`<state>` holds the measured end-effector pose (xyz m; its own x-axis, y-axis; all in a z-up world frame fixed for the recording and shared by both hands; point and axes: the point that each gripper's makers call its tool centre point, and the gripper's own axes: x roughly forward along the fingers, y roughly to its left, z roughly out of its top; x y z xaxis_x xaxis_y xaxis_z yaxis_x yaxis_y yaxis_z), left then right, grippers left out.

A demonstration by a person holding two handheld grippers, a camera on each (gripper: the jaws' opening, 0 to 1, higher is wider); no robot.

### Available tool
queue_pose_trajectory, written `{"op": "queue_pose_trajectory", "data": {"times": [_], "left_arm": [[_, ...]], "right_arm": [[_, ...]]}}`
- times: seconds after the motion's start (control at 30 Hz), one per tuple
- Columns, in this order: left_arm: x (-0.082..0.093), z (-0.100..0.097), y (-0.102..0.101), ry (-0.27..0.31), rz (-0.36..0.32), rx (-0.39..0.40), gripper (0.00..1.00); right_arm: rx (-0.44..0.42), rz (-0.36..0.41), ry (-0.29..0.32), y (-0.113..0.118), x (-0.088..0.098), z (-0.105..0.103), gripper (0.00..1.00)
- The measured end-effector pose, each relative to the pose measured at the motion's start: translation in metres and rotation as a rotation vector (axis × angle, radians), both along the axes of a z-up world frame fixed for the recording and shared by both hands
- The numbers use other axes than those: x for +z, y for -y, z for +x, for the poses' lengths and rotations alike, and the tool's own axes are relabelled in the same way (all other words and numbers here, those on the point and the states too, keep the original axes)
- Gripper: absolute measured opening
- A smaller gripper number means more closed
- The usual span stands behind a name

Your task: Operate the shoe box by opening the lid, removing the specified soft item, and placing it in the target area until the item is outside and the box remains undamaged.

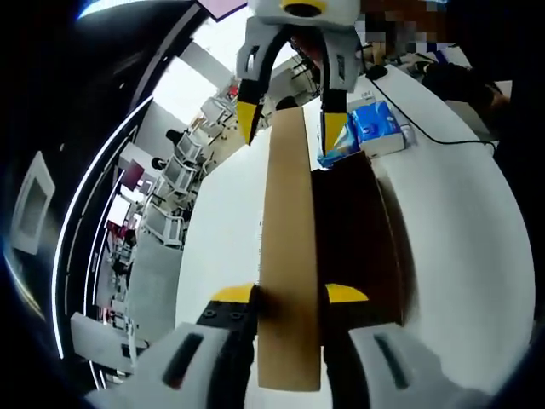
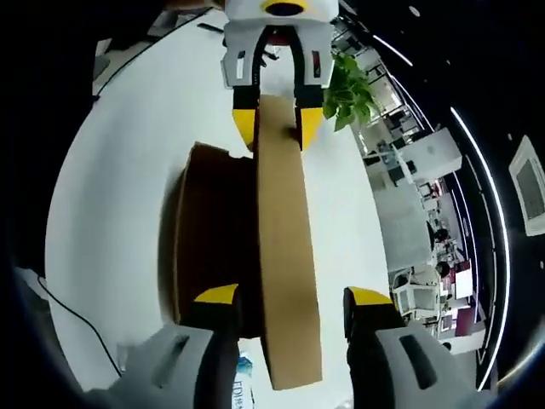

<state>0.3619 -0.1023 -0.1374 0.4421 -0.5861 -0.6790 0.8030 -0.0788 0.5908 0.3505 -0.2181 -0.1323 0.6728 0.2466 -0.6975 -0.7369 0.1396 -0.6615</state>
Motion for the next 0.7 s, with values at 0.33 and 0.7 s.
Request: {"op": "queue_pose_trajectory", "data": {"times": [0.33, 0.7], "left_arm": [[-0.001, -0.002, 0.001, 0.012, 0.010, -0.004, 0.29], [-0.004, -0.003, 0.000, 0.036, 0.015, -0.014, 0.29]], "right_arm": [[0.031, -0.033, -0.018, -0.003, -0.007, 0.004, 0.35], [0.028, -0.029, -0.034, -0.004, -0.014, 0.000, 0.29]]}}
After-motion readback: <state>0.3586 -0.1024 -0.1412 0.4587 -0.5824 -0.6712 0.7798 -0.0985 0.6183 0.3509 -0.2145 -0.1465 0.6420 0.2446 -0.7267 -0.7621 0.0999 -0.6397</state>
